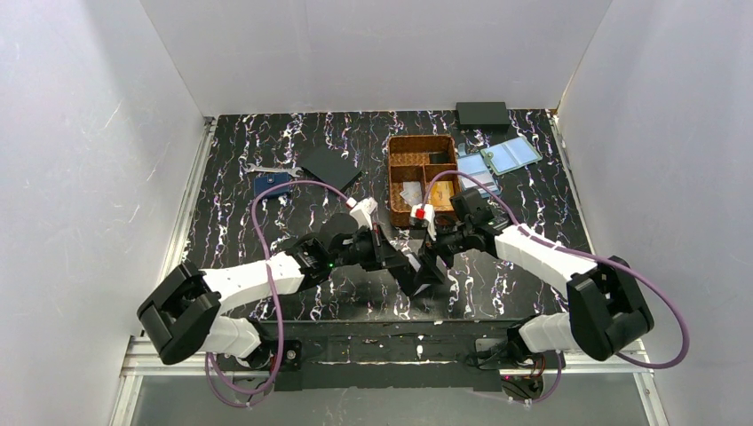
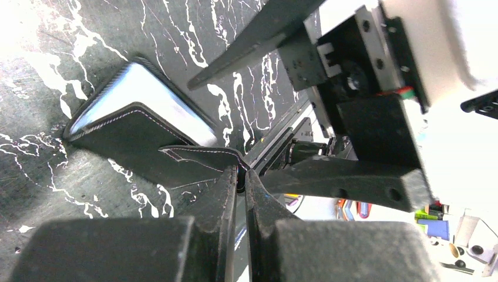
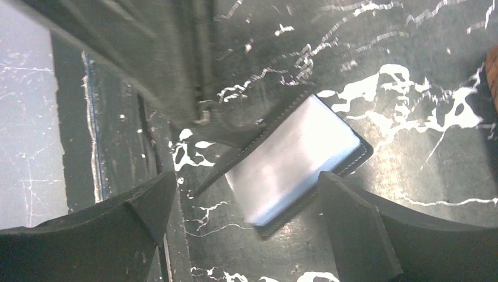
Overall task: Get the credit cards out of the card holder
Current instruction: Open the card holder at the center of the board.
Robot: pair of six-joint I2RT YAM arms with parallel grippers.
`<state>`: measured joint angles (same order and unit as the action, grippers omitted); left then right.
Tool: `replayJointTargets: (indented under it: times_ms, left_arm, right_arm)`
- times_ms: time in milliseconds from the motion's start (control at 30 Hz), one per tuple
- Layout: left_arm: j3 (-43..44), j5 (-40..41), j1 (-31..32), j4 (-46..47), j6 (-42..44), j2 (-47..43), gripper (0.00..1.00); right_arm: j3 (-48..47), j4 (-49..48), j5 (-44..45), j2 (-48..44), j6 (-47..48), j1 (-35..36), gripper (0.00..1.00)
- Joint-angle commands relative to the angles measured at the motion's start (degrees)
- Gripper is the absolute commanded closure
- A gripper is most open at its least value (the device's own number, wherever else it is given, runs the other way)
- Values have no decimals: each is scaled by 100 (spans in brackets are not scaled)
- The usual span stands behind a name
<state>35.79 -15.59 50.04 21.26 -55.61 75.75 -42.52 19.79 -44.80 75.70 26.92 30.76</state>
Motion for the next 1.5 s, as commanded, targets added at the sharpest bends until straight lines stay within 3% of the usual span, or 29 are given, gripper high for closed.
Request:
replayJointTargets:
  times_ms: [0, 300, 400, 533, 633, 833, 867, 1067, 1200, 1300, 1367, 1467]
  left_arm:
    - [195, -104, -31, 227, -20, 100, 100]
    - [-863, 22, -652, -122, -239, -509, 100]
    - [-1093, 324, -829, -1032, -108, -911, 100]
    - [-1115, 1388, -857, -2927, 36, -1539, 100]
    - [-1162, 1885, -883, -3608, -7, -1813, 100]
    - [-477, 2675, -901, -5170, -231, -979, 100]
    - [-339, 2769, -900, -5376, -279, -813, 97]
    - [366, 2659, -918, -5727, 175, -705, 53]
    - [478, 2334, -918, -5432, 947, -1732, 42]
    - [215, 1652, -917, -4732, 1542, -2698, 31]
    - [-65, 870, -935, -4135, 1529, -3050, 25]
    - [-462, -258, -935, -2847, 1029, -2904, 23]
  right_arm:
    - [-104, -292, 638, 182, -437, 9, 0]
    - [-59, -345, 622, 12, -433, 0, 0]
    - [-63, -326, 539, 15, -433, 0, 3]
    - [-54, -365, 597, 51, -448, 0, 4]
    - [-43, -417, 691, 112, -489, 0, 5]
    - [-6, -492, 829, 189, -518, 0, 6]
    - [-2, -494, 836, 190, -520, 0, 6]
    - [-2, -473, 790, 135, -483, 0, 6]
    - [-38, -388, 670, 81, -396, 0, 6]
    - [-85, -289, 648, 62, -328, -9, 5]
    - [-147, -186, 635, 50, -246, -29, 4]
    - [-284, 101, 504, 41, 7, -116, 3]
